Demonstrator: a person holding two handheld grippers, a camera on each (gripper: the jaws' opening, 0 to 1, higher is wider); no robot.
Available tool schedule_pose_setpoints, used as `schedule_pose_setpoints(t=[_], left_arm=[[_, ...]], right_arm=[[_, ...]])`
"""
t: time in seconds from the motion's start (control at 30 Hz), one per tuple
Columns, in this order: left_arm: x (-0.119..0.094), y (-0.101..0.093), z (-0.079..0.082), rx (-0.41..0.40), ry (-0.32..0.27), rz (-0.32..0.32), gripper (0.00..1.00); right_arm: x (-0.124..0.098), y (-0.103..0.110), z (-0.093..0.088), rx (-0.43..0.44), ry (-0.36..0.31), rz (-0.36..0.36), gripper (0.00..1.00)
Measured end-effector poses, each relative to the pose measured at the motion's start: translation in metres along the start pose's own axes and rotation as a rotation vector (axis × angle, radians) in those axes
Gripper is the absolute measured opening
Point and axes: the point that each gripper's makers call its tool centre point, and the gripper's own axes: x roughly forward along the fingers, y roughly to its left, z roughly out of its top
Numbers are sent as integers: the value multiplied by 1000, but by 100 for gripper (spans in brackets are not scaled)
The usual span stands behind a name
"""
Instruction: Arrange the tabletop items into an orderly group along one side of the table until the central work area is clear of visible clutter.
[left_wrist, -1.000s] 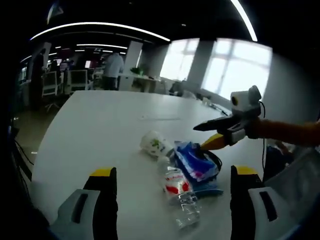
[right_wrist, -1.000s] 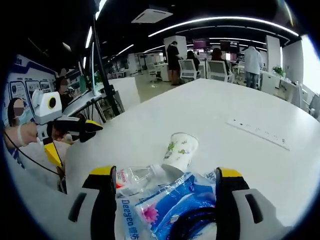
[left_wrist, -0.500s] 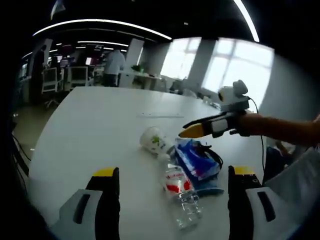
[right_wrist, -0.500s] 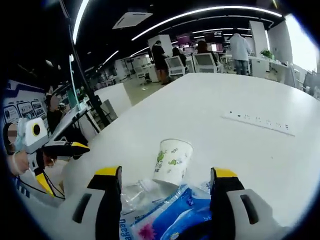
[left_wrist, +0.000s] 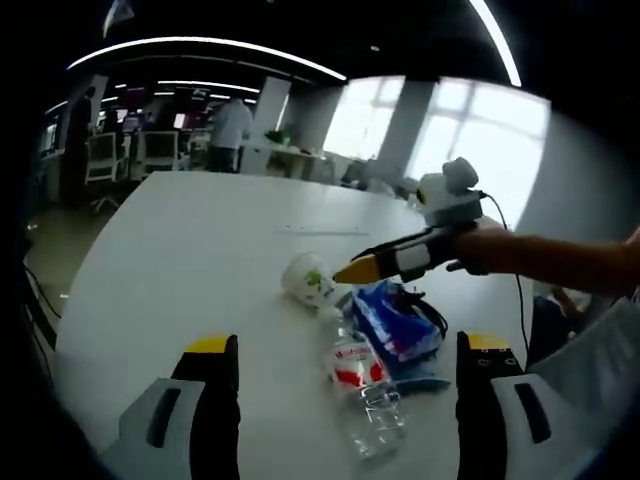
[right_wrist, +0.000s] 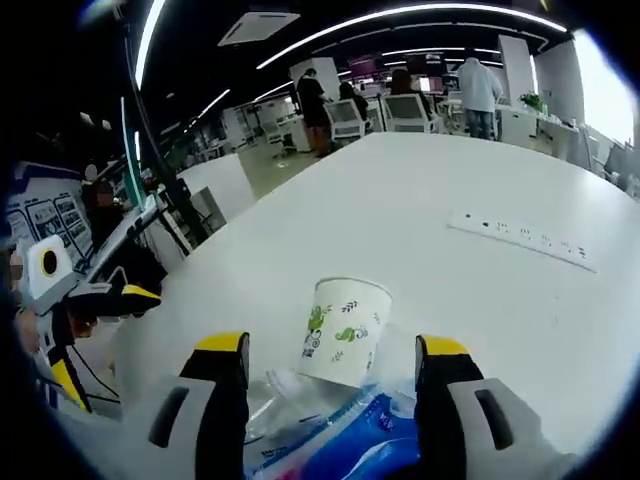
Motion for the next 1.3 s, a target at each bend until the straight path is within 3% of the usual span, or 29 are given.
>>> schedule_pose_setpoints(t=[0.3, 0.63, 0.93, 1.3], left_arm=[[0, 2, -2, -13, -1, 4, 87], [-2, 6, -4, -24, -6, 13, 87], [-1, 6, -8, -38, -4, 12, 86], [-4, 11, -11, -44, 3, 24, 86]], right_arm=[[12, 0, -3, -21, 49, -6, 59], [15, -9, -3, 48, 71, -34, 46], [28, -12, -15, 55, 142, -24, 47], [35, -16, -20, 66, 173, -30, 46]])
